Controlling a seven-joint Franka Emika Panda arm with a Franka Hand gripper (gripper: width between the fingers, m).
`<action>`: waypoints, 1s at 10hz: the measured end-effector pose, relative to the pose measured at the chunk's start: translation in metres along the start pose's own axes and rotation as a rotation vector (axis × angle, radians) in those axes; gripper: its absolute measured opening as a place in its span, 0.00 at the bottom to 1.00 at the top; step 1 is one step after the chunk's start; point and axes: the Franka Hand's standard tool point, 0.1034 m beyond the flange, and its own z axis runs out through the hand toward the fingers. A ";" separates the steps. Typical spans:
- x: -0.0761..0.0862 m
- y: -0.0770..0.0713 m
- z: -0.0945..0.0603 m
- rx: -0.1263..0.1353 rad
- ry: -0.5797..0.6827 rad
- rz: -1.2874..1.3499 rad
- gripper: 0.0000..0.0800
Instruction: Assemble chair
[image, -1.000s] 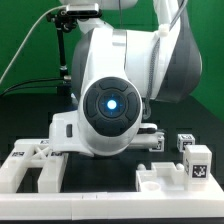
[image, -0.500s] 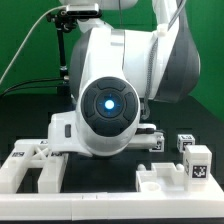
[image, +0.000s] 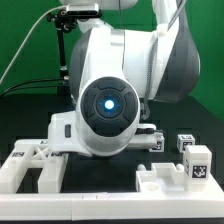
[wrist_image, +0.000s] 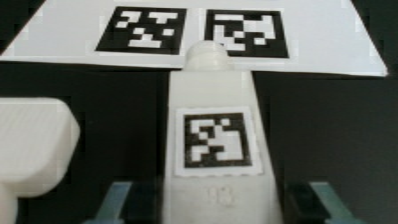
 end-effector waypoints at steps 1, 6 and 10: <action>-0.003 -0.004 -0.021 0.010 0.035 -0.026 0.36; -0.033 -0.006 -0.086 0.051 0.135 0.013 0.36; -0.026 -0.031 -0.128 0.093 0.507 0.031 0.36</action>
Offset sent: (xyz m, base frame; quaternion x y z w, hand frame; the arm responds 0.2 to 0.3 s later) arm 0.0465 0.0299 0.0877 0.1165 0.0676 0.0907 0.9867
